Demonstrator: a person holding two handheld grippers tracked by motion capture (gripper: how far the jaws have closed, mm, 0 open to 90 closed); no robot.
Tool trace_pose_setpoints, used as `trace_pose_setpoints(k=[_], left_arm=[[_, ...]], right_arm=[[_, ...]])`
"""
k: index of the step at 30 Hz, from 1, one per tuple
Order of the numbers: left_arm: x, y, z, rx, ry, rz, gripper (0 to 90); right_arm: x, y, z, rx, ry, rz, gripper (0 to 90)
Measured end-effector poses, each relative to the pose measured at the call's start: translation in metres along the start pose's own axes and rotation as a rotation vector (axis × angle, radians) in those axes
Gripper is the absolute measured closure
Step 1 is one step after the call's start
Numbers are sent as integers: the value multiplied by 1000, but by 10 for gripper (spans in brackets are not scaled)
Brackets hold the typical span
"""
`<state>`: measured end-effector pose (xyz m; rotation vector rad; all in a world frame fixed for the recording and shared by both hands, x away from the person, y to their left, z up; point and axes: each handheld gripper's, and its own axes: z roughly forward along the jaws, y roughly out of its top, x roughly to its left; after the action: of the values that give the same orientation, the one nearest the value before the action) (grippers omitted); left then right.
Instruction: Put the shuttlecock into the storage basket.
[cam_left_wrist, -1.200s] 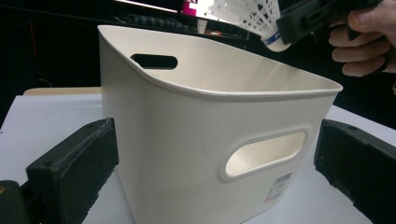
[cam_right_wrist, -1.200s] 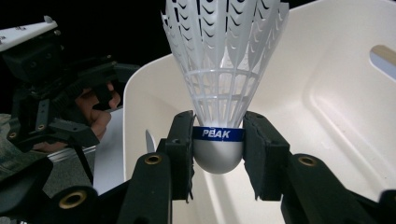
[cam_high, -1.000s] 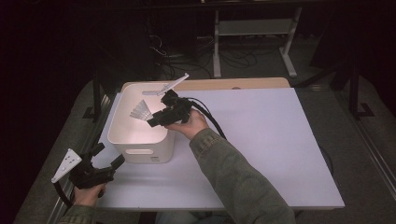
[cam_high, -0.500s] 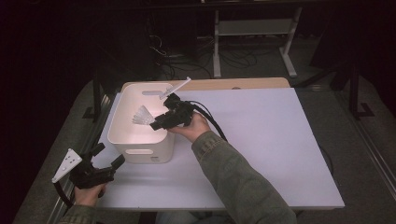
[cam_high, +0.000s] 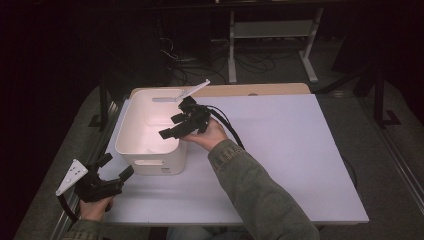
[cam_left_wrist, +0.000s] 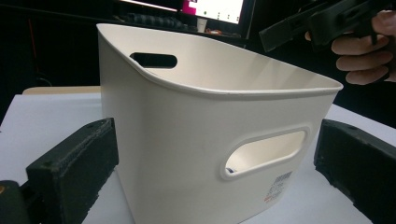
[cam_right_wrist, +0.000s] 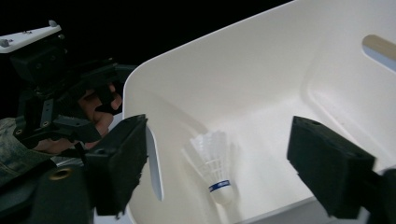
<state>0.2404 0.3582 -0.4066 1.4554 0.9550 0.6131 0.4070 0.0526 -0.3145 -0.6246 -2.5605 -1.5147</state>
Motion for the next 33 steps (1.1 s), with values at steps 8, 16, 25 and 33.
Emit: trace_pose_setpoints(k=[8,16,25,33], left_arm=[[0,0,0,0,0,5,0],[-1,-1,0,-1,0,0,0],[-2,-1,1,-6,1,-11,0],[-2,-1,1,0,1,-6,0]], right_arm=[[2,1,-8,-2,-10,1,0],[2,-1,-16,7,-35,-23,0],[-3,-9,-35,-34,-54,-15,0],[-10,-19,-53,-71,-79,4,0]])
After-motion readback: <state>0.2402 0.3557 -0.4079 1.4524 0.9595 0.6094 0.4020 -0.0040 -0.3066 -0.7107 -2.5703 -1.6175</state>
